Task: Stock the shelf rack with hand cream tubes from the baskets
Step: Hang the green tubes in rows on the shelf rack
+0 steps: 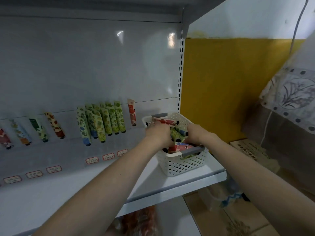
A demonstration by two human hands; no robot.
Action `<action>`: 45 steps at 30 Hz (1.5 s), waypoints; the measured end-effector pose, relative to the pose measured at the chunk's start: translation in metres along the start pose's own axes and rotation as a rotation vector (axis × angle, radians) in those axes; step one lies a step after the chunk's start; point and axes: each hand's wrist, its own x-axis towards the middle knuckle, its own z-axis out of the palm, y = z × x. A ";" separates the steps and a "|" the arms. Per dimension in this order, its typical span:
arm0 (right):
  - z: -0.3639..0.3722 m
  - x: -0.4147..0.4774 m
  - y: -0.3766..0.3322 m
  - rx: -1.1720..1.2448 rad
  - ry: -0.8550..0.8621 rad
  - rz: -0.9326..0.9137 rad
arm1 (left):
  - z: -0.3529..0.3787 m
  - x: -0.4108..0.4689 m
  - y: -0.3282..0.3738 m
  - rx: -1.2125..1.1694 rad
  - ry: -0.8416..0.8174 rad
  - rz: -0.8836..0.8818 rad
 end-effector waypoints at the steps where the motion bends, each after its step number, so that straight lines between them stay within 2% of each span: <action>1: 0.000 0.000 0.000 0.012 0.016 0.007 | 0.000 0.001 0.000 0.111 0.024 -0.021; 3: 0.000 0.000 -0.001 0.028 0.031 0.016 | -0.001 0.002 0.000 0.222 0.017 -0.045; 7: -0.001 0.000 0.000 0.092 0.025 0.019 | -0.003 0.005 -0.004 0.080 -0.156 -0.038; 14: -0.008 0.005 0.001 0.405 0.117 0.017 | -0.009 0.012 0.002 0.200 -0.122 -0.026; 22: -0.014 0.005 0.010 0.461 0.280 -0.039 | -0.002 0.029 0.009 0.245 -0.167 -0.101; 27: -0.020 0.003 0.017 0.460 0.400 -0.102 | -0.003 0.036 0.004 0.139 -0.220 -0.173; 34: -0.023 0.000 0.022 0.495 0.437 -0.102 | 0.002 0.042 0.005 0.081 -0.207 -0.221; 40: -0.027 -0.002 0.024 0.515 0.444 -0.076 | 0.001 0.039 0.006 0.076 -0.104 -0.090; 45: -0.025 -0.002 0.023 0.533 0.451 -0.070 | -0.012 0.030 0.000 -0.199 -0.114 0.001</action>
